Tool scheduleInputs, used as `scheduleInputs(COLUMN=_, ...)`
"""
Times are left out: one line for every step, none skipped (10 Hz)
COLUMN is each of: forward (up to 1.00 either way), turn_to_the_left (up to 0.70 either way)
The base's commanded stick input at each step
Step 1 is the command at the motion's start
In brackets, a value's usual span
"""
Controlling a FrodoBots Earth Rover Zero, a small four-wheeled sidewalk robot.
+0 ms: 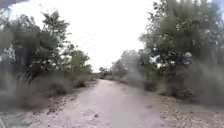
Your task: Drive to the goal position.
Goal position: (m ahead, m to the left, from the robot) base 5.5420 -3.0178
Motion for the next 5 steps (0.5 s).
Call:
scheduleInputs(forward=0.45, turn_to_the_left=0.00)
scheduleInputs(forward=0.45, turn_to_the_left=0.00)
scheduleInputs(forward=0.45, turn_to_the_left=0.00)
scheduleInputs(forward=0.45, turn_to_the_left=0.00)
scheduleInputs(forward=0.45, turn_to_the_left=0.00)
